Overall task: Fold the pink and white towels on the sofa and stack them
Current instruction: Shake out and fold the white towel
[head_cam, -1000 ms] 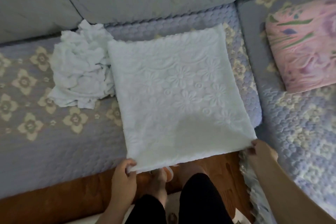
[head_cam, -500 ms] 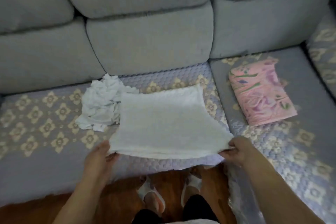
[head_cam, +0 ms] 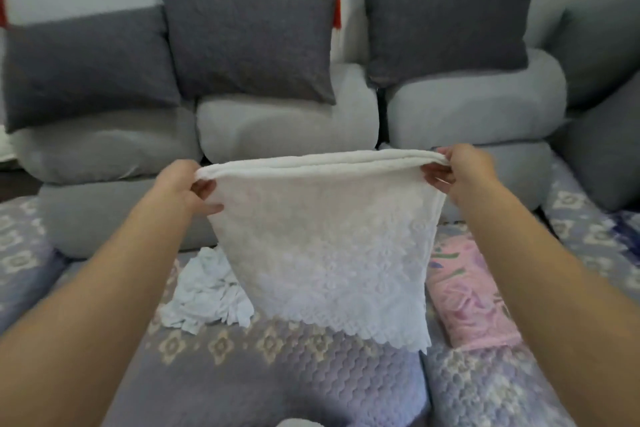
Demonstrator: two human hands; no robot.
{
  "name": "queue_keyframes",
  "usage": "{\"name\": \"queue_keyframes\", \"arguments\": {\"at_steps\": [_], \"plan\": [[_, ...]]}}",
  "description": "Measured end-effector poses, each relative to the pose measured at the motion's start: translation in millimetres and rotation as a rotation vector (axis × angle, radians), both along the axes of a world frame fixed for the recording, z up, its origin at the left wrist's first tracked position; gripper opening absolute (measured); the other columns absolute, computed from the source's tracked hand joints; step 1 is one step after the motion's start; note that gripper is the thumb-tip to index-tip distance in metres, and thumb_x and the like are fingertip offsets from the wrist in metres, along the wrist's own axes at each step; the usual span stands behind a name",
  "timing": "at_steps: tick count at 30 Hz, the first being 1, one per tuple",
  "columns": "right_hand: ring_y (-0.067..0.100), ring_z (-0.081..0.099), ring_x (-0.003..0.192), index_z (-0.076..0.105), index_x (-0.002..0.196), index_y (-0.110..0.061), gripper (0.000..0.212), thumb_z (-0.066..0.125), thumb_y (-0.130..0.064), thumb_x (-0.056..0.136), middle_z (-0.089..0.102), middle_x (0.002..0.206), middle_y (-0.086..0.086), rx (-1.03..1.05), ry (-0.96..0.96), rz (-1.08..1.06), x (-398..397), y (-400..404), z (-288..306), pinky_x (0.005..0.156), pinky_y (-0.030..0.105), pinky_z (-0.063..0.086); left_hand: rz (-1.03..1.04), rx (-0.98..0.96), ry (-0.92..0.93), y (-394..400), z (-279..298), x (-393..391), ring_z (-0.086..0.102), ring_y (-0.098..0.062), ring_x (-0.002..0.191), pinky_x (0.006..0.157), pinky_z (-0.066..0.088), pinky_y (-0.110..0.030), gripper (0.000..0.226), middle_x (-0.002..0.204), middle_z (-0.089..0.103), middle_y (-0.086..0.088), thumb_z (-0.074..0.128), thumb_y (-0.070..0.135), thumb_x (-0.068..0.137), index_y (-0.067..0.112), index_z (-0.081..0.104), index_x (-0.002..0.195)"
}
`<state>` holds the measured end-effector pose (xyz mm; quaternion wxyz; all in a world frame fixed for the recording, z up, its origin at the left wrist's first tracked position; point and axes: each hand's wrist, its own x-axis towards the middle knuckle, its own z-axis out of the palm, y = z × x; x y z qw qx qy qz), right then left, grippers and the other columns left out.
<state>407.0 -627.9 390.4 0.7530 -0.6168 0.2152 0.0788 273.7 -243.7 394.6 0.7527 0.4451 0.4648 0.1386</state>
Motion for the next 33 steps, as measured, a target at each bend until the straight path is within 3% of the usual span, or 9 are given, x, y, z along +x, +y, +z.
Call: {"name": "queue_keyframes", "arguments": {"at_steps": [3, 7, 10, 13, 17, 23, 27, 30, 33], "plan": [[0.018, 0.063, 0.041, 0.060, 0.080, -0.008, 0.025, 0.039, 0.000, 0.091, 0.064, 0.048, 0.009, -0.042, -0.006, 0.033, 17, -4, 2, 0.055, 0.030, 0.057, -0.066, 0.041, 0.008, -5, 7, 13, 0.055, -0.018, 0.074, 0.102, 0.041, -0.060, 0.014, 0.073, 0.048, -0.003, 0.041, 0.011, 0.095, 0.011, 0.054, 0.092], [0.023, 0.063, 0.056, 0.060, 0.080, -0.007, 0.026, 0.037, 0.000, 0.088, 0.062, 0.073, 0.014, 0.006, -0.072, -0.023, 17, -17, 9, 0.060, 0.033, 0.058, -0.050, 0.057, -0.099, -14, 9, 11, 0.057, -0.018, 0.070, 0.090, 0.052, -0.054, 0.015, 0.070, 0.051, -0.004, 0.043, 0.010, 0.090, 0.014, 0.050, 0.076], [0.023, 0.060, 0.057, 0.058, 0.075, -0.009, 0.018, 0.045, -0.007, 0.088, 0.059, 0.070, 0.012, 0.101, -0.049, -0.081, -9, -33, -5, 0.066, 0.035, 0.061, -0.036, 0.093, -0.141, -32, -7, -15, 0.058, -0.021, 0.072, 0.081, 0.055, -0.047, 0.017, 0.073, 0.052, -0.005, 0.046, 0.013, 0.092, 0.016, 0.051, 0.076], [0.019, 0.063, 0.058, 0.058, 0.077, -0.011, 0.011, 0.058, -0.009, 0.088, 0.060, 0.070, 0.010, -0.026, -0.031, -0.095, -55, -50, -58, 0.062, 0.033, 0.060, -0.044, 0.050, -0.131, -50, -60, -59, 0.058, -0.021, 0.074, 0.086, 0.055, -0.043, 0.018, 0.075, 0.054, -0.007, 0.045, 0.009, 0.091, 0.015, 0.051, 0.075], [0.020, 0.059, 0.065, 0.056, 0.080, -0.013, 0.018, 0.067, -0.004, 0.090, 0.060, 0.079, 0.014, -0.205, 0.074, -0.060, -127, -74, -164, 0.054, 0.026, 0.055, -0.056, 0.035, 0.090, -71, -164, -134, 0.062, -0.023, 0.087, 0.085, 0.055, -0.039, 0.009, 0.096, 0.063, -0.008, 0.052, 0.009, 0.091, 0.013, 0.059, 0.091], [0.034, 0.065, 0.087, 0.060, 0.087, -0.021, 0.015, 0.069, -0.010, 0.089, 0.065, 0.089, 0.012, -0.415, 0.407, 0.114, -192, -99, -333, 0.086, 0.058, 0.057, -0.131, 0.054, 0.538, -107, -316, -215, 0.061, -0.022, 0.090, 0.070, 0.053, -0.033, 0.017, 0.096, 0.063, -0.006, 0.055, 0.000, 0.097, 0.010, 0.066, 0.090], [0.032, 0.069, 0.095, 0.071, 0.081, -0.033, 0.015, 0.072, -0.020, 0.086, 0.069, 0.102, 0.009, -0.511, 0.593, 0.238, -225, -117, -426, 0.083, 0.055, 0.059, -0.281, 0.057, 0.762, -116, -395, -254, 0.063, -0.030, 0.080, 0.080, 0.053, -0.038, 0.019, 0.093, 0.068, -0.014, 0.058, -0.003, 0.095, 0.003, 0.072, 0.106], [0.031, 0.071, 0.093, 0.073, 0.082, -0.023, 0.008, 0.075, -0.017, 0.087, 0.071, 0.101, 0.014, -0.505, 0.687, 0.247, -233, -121, -439, 0.081, 0.045, 0.061, -0.357, 0.032, 0.812, -114, -414, -262, 0.061, -0.028, 0.077, 0.071, 0.049, -0.035, 0.026, 0.094, 0.068, -0.018, 0.060, -0.005, 0.092, 0.005, 0.069, 0.115], [0.024, 0.069, 0.092, 0.067, 0.098, -0.018, 0.008, 0.068, -0.012, 0.094, 0.071, 0.102, 0.009, -0.358, 0.727, 0.375, -222, -120, -411, 0.077, 0.031, 0.055, -0.603, 0.124, 0.794, -113, -396, -255, 0.061, -0.024, 0.075, 0.068, 0.047, -0.031, 0.043, 0.093, 0.067, -0.014, 0.061, -0.011, 0.087, 0.007, 0.063, 0.126]]}}
